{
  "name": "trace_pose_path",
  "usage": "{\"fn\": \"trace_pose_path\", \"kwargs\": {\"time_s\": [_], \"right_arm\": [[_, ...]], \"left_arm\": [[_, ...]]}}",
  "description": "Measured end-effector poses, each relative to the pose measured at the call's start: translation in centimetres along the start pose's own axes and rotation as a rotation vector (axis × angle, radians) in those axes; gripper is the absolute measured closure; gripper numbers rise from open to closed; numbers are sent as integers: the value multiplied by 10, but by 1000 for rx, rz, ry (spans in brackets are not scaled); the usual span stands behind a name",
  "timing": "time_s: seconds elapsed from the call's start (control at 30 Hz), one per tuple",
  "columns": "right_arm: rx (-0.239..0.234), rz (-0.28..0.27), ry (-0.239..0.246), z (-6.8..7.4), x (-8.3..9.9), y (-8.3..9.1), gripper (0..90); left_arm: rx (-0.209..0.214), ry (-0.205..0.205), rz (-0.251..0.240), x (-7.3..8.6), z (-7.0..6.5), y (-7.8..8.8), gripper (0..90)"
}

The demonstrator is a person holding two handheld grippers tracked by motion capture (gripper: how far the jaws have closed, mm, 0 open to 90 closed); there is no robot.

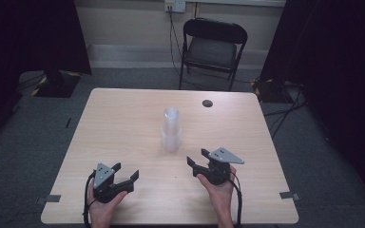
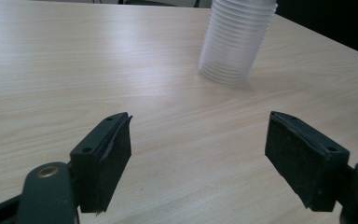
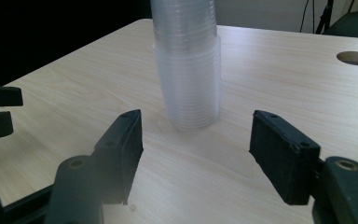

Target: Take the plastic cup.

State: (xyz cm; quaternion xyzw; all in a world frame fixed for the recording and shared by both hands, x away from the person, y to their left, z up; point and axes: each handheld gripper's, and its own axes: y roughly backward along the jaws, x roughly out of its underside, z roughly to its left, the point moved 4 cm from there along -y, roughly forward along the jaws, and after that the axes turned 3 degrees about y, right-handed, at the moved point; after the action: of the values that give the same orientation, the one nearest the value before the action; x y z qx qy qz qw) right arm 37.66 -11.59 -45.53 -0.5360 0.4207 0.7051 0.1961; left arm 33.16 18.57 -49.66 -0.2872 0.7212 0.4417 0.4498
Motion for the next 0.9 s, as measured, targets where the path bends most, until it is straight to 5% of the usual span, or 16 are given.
{"fn": "trace_pose_path", "kwargs": {"time_s": [0.9], "right_arm": [[-94, 10, 76, -1, -42, -52, 177]], "left_arm": [[33, -32, 2, -3, -11, -3, 236]]}}
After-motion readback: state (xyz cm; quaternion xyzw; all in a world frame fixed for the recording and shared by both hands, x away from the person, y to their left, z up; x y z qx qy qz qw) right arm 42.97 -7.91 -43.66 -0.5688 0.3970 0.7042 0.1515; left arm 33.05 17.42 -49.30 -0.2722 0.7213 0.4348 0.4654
